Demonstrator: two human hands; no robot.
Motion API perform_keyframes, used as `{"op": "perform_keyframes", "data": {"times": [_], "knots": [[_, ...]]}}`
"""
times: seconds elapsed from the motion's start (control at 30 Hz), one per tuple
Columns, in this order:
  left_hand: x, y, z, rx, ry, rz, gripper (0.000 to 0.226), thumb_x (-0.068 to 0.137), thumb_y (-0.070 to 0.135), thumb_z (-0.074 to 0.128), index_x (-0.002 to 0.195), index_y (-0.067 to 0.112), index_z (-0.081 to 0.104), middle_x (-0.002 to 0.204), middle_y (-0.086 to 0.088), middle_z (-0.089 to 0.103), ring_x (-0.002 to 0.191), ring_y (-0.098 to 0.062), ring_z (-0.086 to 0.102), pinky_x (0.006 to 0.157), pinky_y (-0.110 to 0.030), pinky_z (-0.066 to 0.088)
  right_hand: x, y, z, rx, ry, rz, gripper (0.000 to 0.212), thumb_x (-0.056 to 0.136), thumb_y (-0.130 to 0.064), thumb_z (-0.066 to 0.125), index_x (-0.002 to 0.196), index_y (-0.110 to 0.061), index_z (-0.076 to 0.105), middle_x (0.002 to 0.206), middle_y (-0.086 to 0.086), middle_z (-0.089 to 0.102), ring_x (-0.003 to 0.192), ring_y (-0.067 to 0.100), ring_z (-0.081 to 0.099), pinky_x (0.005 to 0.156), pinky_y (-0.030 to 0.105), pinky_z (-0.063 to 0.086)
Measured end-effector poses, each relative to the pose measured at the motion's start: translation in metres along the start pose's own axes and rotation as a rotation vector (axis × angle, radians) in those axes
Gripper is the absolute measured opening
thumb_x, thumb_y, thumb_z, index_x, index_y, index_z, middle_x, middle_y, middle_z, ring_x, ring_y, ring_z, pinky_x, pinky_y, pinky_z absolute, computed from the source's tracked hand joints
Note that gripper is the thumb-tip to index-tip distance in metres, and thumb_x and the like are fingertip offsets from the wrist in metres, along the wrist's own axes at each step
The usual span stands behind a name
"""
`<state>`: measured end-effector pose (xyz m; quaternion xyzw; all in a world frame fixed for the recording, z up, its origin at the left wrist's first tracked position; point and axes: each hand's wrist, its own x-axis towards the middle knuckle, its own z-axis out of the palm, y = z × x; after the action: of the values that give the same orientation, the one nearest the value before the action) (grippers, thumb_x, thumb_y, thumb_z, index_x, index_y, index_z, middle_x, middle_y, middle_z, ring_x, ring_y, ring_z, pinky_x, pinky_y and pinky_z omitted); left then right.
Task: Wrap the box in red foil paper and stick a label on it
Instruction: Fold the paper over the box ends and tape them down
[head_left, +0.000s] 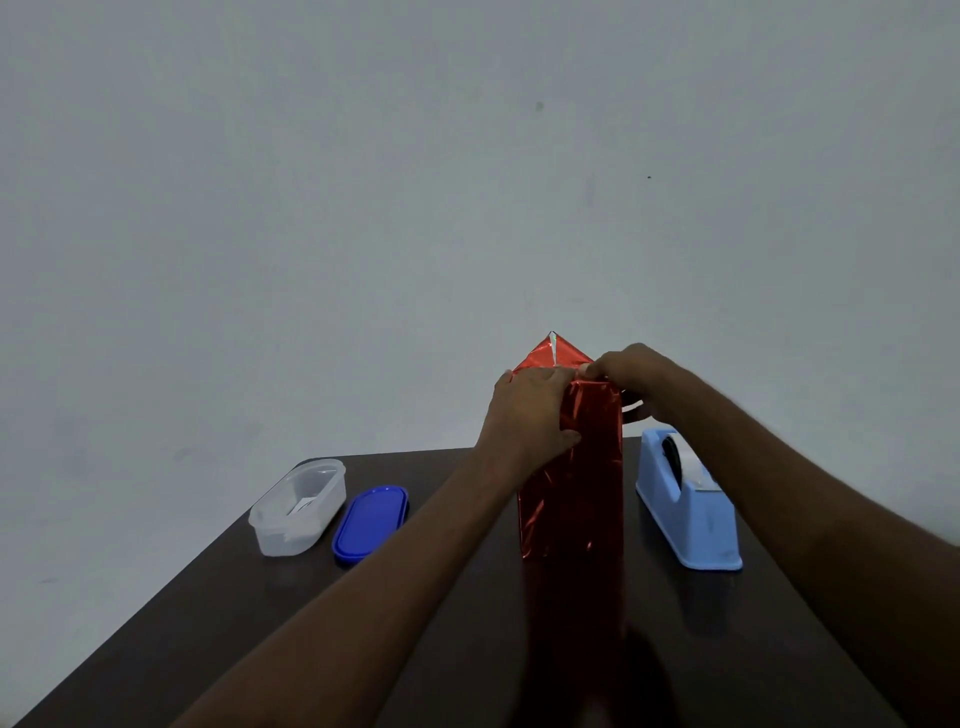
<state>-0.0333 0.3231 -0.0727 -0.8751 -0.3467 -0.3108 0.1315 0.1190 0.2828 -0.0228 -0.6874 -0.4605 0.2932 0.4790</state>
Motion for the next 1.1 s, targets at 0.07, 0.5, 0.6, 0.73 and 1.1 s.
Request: {"op": "perform_keyframes", "data": {"times": [0.07, 0.5, 0.6, 0.73, 1.1], "knots": [[0.001, 0.0, 0.001, 0.013, -0.005, -0.003, 0.079, 0.072, 0.04, 0.077, 0.142, 0.023, 0.045, 0.139, 0.0, 0.056, 0.13, -0.021, 0.048, 0.112, -0.046, 0.031, 0.0, 0.002, 0.001, 0.019, 0.021, 0.015, 0.014, 0.091, -0.012, 0.065, 0.082, -0.004, 0.058, 0.078, 0.013, 0.061, 0.063, 0.023, 0.059, 0.053, 0.031, 0.047], [0.003, -0.001, 0.001, 0.036, -0.006, 0.001, 0.077, 0.072, 0.04, 0.077, 0.141, 0.022, 0.047, 0.136, -0.001, 0.058, 0.127, -0.023, 0.05, 0.11, -0.046, 0.033, 0.005, -0.002, 0.003, -0.028, 0.054, 0.033, 0.015, 0.088, -0.015, 0.067, 0.084, -0.002, 0.059, 0.082, 0.015, 0.064, 0.067, 0.027, 0.062, 0.054, 0.033, 0.05], [0.005, -0.002, 0.001, 0.042, -0.015, 0.001, 0.075, 0.071, 0.041, 0.077, 0.138, 0.021, 0.049, 0.134, 0.0, 0.059, 0.125, -0.023, 0.052, 0.108, -0.045, 0.035, 0.005, -0.006, 0.004, -0.054, 0.068, 0.048, 0.013, 0.088, -0.012, 0.065, 0.083, 0.0, 0.06, 0.087, 0.02, 0.065, 0.071, 0.031, 0.063, 0.061, 0.04, 0.055], [0.006, 0.0, 0.0, 0.031, -0.025, -0.005, 0.077, 0.072, 0.039, 0.077, 0.141, 0.022, 0.047, 0.138, 0.0, 0.056, 0.128, -0.022, 0.049, 0.11, -0.043, 0.033, -0.002, -0.012, 0.005, -0.08, 0.051, 0.079, 0.014, 0.088, -0.012, 0.06, 0.09, 0.002, 0.061, 0.092, 0.022, 0.065, 0.079, 0.034, 0.064, 0.08, 0.054, 0.057], [0.004, 0.003, -0.001, 0.031, -0.037, -0.014, 0.084, 0.073, 0.041, 0.078, 0.146, 0.021, 0.041, 0.146, -0.003, 0.049, 0.135, -0.023, 0.043, 0.114, -0.046, 0.028, -0.025, 0.041, -0.034, -0.43, 0.362, -0.136, 0.014, 0.074, -0.012, 0.057, 0.072, -0.001, 0.064, 0.065, 0.007, 0.069, 0.06, 0.028, 0.065, 0.062, 0.027, 0.052]]}}
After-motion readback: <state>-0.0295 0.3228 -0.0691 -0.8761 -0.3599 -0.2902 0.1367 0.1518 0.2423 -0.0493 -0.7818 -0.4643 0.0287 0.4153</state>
